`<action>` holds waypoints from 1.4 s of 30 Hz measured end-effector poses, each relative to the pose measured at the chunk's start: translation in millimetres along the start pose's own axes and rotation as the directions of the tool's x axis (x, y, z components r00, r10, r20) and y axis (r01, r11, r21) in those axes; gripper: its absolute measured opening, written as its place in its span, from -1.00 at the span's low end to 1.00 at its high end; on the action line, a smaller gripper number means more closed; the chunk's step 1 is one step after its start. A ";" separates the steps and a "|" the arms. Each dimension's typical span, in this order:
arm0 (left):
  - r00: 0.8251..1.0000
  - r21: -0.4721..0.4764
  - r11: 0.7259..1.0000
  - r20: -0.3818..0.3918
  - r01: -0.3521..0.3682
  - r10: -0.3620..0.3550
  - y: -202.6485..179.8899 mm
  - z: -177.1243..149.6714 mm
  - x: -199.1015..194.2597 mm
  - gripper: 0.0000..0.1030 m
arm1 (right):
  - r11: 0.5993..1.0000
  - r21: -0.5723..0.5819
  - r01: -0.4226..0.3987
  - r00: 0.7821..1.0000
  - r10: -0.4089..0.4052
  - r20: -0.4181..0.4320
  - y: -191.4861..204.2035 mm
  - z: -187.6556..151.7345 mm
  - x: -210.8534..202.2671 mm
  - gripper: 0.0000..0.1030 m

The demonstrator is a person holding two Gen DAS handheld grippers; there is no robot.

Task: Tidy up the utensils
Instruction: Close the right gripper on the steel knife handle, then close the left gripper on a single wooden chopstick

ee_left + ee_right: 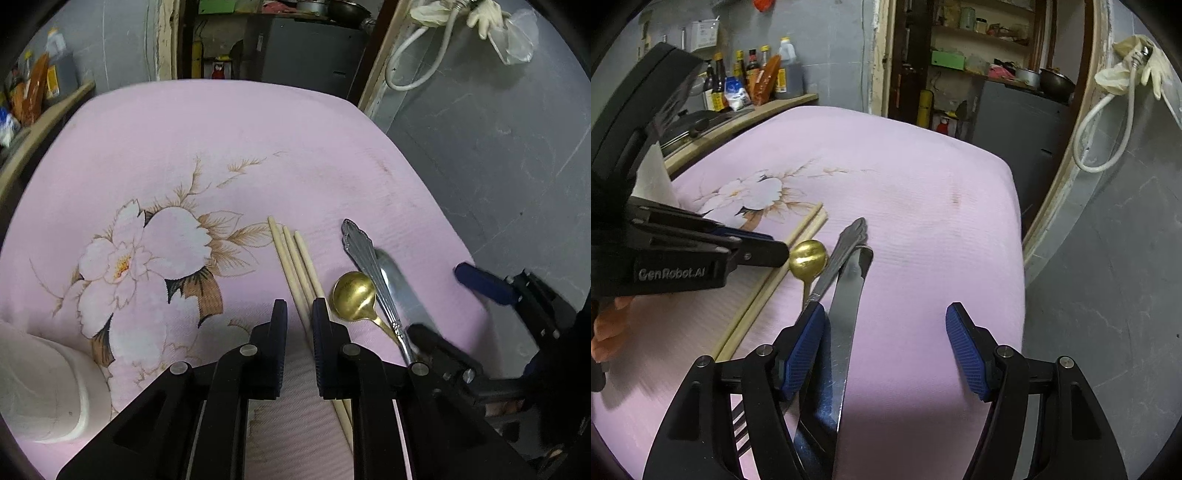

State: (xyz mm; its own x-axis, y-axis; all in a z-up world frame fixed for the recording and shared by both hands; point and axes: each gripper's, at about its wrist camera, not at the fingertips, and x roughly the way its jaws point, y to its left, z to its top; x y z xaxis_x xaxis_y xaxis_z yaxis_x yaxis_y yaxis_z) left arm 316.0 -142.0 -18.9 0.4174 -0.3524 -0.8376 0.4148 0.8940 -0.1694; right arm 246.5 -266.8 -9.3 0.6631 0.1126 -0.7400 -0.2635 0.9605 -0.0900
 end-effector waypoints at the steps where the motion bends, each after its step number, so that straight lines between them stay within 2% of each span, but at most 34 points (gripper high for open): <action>1: 1.000 0.013 1.000 0.007 -0.016 0.016 -2.6 -1.9 -1.5 -0.84 | 1.000 0.005 0.009 1.000 -0.009 0.003 -0.8 -0.6 -1.5 0.16; 2: 1.000 0.024 0.999 0.008 -0.030 0.030 -4.8 -3.0 -1.4 -0.92 | 1.000 0.013 0.017 1.000 -0.017 0.008 -2.4 -1.7 -3.2 0.10; 4: 0.998 0.048 0.997 0.020 -0.054 0.054 -9.6 -8.7 -2.3 -0.92 | 0.999 0.038 0.026 0.999 -0.027 0.019 -7.7 -5.1 -7.0 -0.14; 6: 0.997 0.059 0.996 0.032 -0.067 0.065 -11.7 -14.1 -4.3 -0.92 | 0.998 0.064 0.017 0.999 -0.019 0.026 -13.0 -7.5 -9.4 -0.28; 10: 0.998 0.056 0.997 0.030 -0.051 0.049 -6.0 -25.5 -9.6 -0.92 | 0.992 0.123 -0.025 0.999 0.022 0.032 -24.4 -13.2 -14.2 -0.52; 16: 1.000 0.006 1.000 -0.012 0.021 -0.021 10.0 -39.2 -20.8 -0.91 | 0.985 0.156 -0.073 0.997 0.070 0.027 -27.7 -16.4 -15.9 -0.51; 20: 0.997 -0.018 0.998 -0.043 0.057 -0.058 13.9 -34.2 -18.7 -0.84 | 0.987 0.145 -0.069 0.998 0.070 0.001 -22.4 -8.1 -8.3 -0.36; 29: 0.997 0.032 0.999 -0.065 0.031 -0.029 5.9 -18.1 -13.3 -0.83 | 0.986 0.139 -0.093 0.995 0.095 -0.008 -24.0 -4.8 -0.9 -0.32; 34: 0.998 0.057 0.998 -0.054 0.014 -0.011 3.5 -24.2 -16.3 -0.84 | 0.992 0.097 -0.076 0.996 0.081 -0.045 -15.1 2.5 4.2 -0.13; 38: 0.999 0.105 0.993 0.003 -0.049 0.049 -12.2 -33.1 -15.3 -0.87 | 0.993 0.087 -0.080 0.994 0.086 -0.064 -14.9 3.6 5.6 -0.23; 40: 0.998 0.114 0.991 0.022 -0.064 0.062 -15.2 -37.3 -14.4 -0.88 | 0.992 0.093 -0.086 0.993 0.093 -0.077 -15.9 4.7 5.0 -0.41; 42: 0.998 0.091 0.995 0.033 -0.051 0.048 -12.6 -40.1 -13.5 -0.90 | 0.989 0.109 -0.098 0.991 0.107 -0.084 -16.1 4.8 4.6 -0.53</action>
State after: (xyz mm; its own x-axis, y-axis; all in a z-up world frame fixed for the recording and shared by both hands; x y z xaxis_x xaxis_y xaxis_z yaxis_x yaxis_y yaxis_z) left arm 272.7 -137.4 -26.3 0.4629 -0.3180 -0.8274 0.4647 0.8819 -0.0790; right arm 257.2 -280.5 -8.1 0.5695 0.1931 -0.7990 -0.2488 0.9669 0.0564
